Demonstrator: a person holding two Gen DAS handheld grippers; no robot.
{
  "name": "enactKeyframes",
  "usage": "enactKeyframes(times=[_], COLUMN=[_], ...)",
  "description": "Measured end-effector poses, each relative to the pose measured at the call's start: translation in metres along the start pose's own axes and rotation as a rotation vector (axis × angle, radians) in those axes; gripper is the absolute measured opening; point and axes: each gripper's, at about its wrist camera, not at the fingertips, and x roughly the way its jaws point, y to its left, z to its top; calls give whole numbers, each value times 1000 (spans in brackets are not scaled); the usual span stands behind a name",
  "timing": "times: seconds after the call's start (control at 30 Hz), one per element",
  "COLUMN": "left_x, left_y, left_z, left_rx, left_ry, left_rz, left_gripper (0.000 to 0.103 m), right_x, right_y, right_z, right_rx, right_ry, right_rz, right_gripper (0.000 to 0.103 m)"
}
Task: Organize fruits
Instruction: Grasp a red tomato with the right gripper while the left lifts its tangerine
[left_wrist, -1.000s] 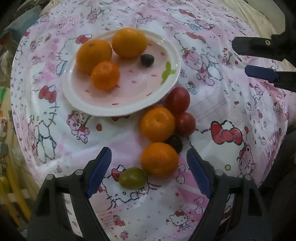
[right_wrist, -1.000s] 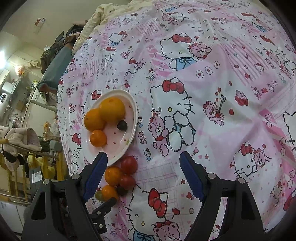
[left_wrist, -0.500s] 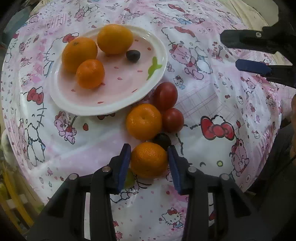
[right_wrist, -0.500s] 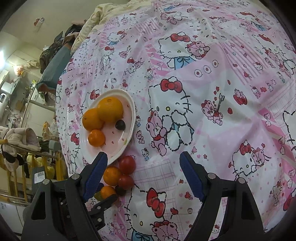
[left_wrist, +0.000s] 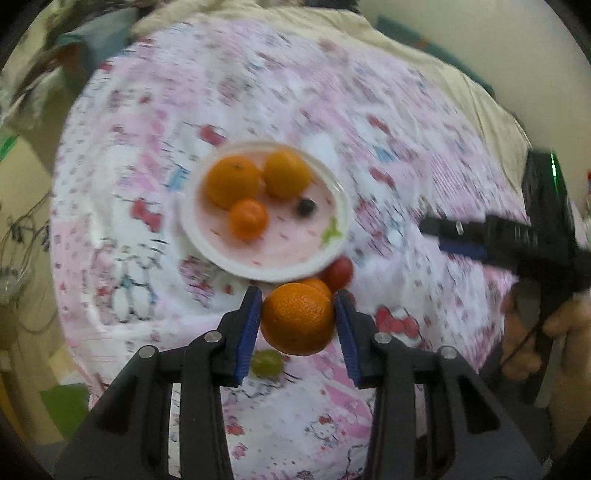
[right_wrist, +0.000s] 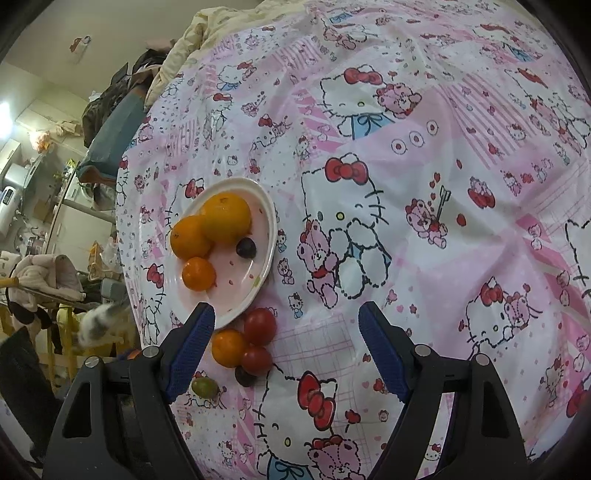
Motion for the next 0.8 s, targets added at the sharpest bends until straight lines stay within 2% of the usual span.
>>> enactKeyframes(times=[0.17,0.3,0.37,0.43,0.5,0.6,0.8], left_x=[3,8,9,11,7,4,5], left_y=[28,45,50,50,48,44,49], left_z=[6,2,0,-1,-1,1,2], left_rx=[-95,-160,-186,-195,-180,-161,-189], left_ry=[-16,5,16,20,14,4,15], left_rz=[68,109,106,106,112,120,96], left_gripper=[36,36,36,36,36,36,36], right_x=[12,23,27,33,39,50,77], right_y=[2,0,2,6,13,23,37], right_z=[-4,-6,-8,-11,-14,-20,-37], right_rx=[-21,-11,-12,-25,-39,-75,-150], right_ry=[47,101,121,158,191,224,309], right_rz=[-31,-14,10,63,97,83,35], right_gripper=[83,82,71,46,42,42,36])
